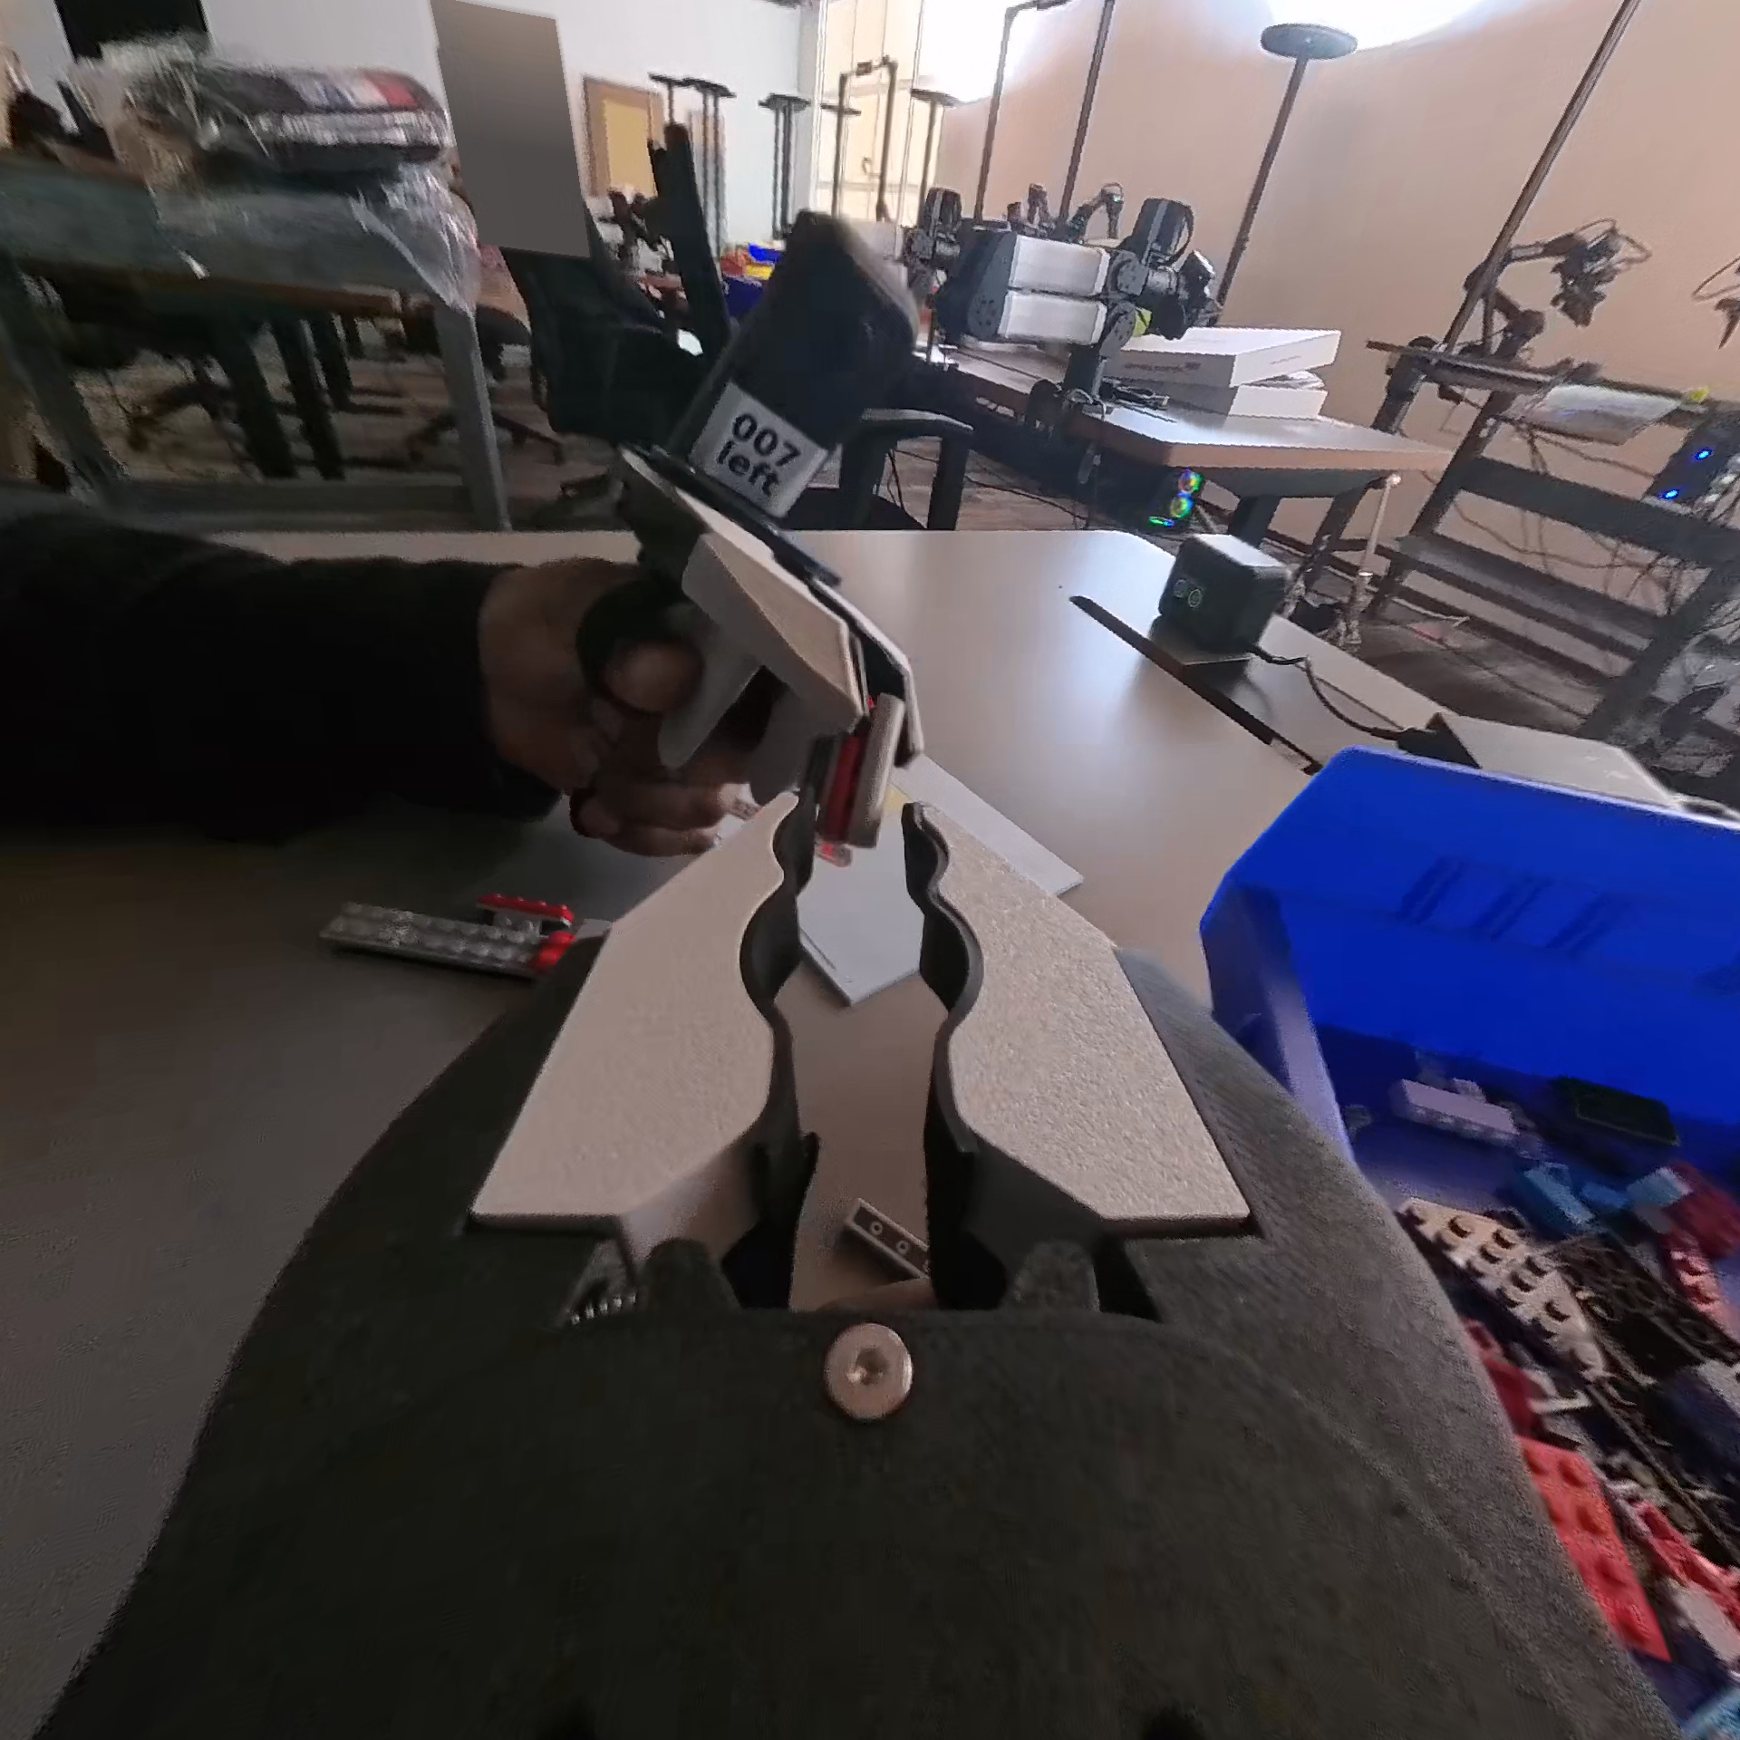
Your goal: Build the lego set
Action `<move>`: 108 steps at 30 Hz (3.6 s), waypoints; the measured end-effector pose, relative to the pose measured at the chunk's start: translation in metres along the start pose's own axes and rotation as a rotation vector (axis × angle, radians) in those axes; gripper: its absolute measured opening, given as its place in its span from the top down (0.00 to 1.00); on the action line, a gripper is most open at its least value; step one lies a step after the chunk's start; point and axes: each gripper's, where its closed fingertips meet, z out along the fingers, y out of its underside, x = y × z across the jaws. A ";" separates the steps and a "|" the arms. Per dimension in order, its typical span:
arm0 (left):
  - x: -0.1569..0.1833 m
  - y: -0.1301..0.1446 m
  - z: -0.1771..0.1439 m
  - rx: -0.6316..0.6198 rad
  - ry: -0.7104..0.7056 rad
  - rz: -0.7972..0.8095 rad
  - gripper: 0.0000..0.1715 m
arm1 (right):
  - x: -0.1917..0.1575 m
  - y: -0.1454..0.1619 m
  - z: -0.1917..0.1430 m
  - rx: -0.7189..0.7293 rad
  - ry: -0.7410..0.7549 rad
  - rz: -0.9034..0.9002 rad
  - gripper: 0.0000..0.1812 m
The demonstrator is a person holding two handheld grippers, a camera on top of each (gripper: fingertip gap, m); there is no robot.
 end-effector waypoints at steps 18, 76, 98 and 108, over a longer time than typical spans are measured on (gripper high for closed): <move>-0.002 -0.002 -0.001 0.049 0.042 -0.136 0.94 | -0.001 0.001 0.001 0.026 0.026 -0.064 0.91; 0.030 0.034 -0.004 -0.258 0.050 0.514 0.93 | -0.037 0.000 -0.008 0.014 -0.262 0.010 0.92; 0.034 0.022 0.005 -0.178 -0.012 0.582 0.89 | -0.027 -0.006 -0.015 0.101 -0.244 0.020 0.92; 0.042 0.017 0.001 -0.151 0.028 0.570 0.89 | -0.029 -0.013 -0.019 0.164 -0.287 0.069 0.92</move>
